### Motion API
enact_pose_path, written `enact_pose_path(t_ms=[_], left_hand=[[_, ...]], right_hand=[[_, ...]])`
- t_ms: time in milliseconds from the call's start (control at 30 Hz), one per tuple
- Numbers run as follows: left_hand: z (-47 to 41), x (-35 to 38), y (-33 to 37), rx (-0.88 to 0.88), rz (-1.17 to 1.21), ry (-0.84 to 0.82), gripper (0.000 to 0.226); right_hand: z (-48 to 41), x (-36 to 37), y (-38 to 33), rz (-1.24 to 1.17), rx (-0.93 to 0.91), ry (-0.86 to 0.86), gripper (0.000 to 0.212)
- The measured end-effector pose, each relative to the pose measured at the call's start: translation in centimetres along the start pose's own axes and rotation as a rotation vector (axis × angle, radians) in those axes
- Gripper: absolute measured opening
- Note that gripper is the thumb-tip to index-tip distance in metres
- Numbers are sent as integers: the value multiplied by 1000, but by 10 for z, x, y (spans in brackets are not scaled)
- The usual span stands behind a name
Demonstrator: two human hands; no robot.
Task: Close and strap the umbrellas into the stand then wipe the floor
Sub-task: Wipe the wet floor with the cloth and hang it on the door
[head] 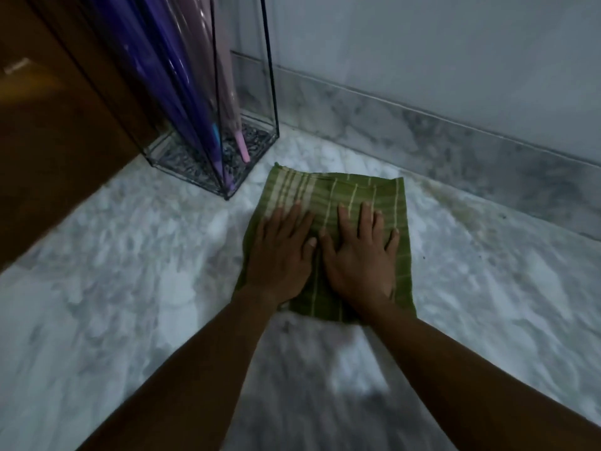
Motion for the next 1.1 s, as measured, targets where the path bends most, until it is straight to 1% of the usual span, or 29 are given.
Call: enact_pose_path(t_ms=[167, 300, 367, 433, 567, 733, 900, 1000, 1100], left_hand=[[-47, -8, -11, -35, 2, 78, 61], [-50, -5, -9, -64, -34, 85, 55], [-44, -4, 6, -59, -41, 81, 55], [-36, 1, 38, -14, -40, 78, 54], [-6, 22, 134, 121, 2, 43, 61], [64, 57, 272, 282, 79, -9, 59], [142, 96, 381, 428, 66, -132, 58], [166, 110, 413, 478, 42, -120, 58], [168, 114, 414, 479, 40, -32, 57]], right_hand=[[-52, 2, -5, 38, -56, 56, 69], [-51, 0, -2, -3, -85, 74, 66], [-43, -5, 11, -6, -97, 75, 64], [-28, -14, 39, 7, -64, 69, 64], [25, -41, 123, 59, 55, 46, 66], [131, -83, 242, 106, 294, 47, 65], [243, -108, 327, 114, 486, 62, 65], [278, -116, 350, 110, 555, 81, 65], [279, -118, 358, 99, 531, 97, 66]])
Point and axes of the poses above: each hand's wrist, its own z-axis away from the middle knuckle, its own x-axis out of the palm, y = z × x, the point moved 7 cm from there along -z, towards the middle knuckle, and after that the axes turned 14 degrees about -x, right-handed, at the moved point
